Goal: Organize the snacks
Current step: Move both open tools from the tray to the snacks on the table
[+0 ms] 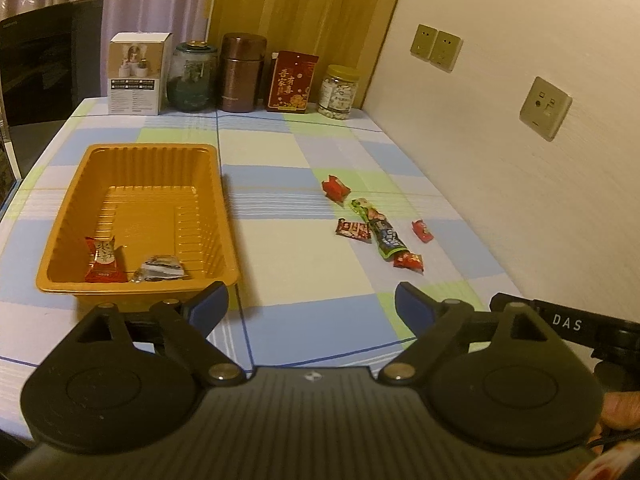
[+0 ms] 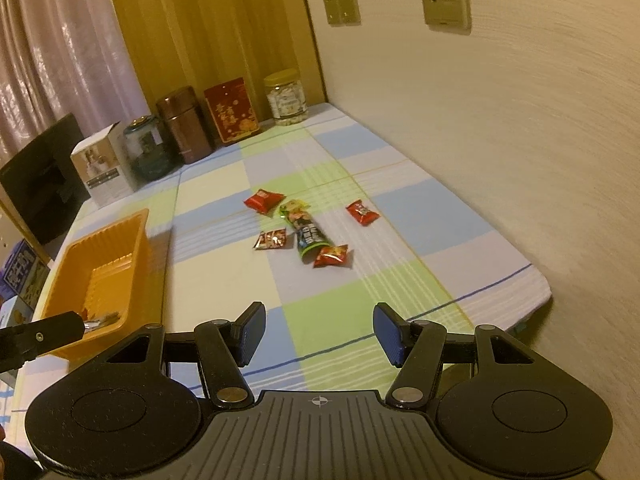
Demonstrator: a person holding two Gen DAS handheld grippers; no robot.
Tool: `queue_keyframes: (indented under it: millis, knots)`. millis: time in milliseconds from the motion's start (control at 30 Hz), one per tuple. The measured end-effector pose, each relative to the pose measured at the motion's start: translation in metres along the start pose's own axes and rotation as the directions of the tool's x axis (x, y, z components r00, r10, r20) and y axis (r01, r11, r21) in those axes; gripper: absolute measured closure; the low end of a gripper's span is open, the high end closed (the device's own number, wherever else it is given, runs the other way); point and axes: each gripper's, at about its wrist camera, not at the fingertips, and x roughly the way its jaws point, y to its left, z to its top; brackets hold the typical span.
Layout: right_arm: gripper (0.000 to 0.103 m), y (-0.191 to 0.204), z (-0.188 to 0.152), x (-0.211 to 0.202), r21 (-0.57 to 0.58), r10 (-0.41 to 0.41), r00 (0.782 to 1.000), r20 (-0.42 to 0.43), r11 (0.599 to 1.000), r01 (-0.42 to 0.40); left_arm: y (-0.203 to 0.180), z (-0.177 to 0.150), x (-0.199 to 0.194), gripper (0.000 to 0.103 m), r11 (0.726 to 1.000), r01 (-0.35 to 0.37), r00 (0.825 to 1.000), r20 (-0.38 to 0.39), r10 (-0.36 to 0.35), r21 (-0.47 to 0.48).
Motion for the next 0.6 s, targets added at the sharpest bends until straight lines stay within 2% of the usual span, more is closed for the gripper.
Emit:
queue_keyframes:
  millis: [600]
  knots:
    - [0.043,-0.022,0.008,0.009,0.034,-0.023,1.0,0.007,0.999,0.023,-0.022,0.009,0.02,0.014,0.999,0.038,0.999,-0.011,-0.038,0.036]
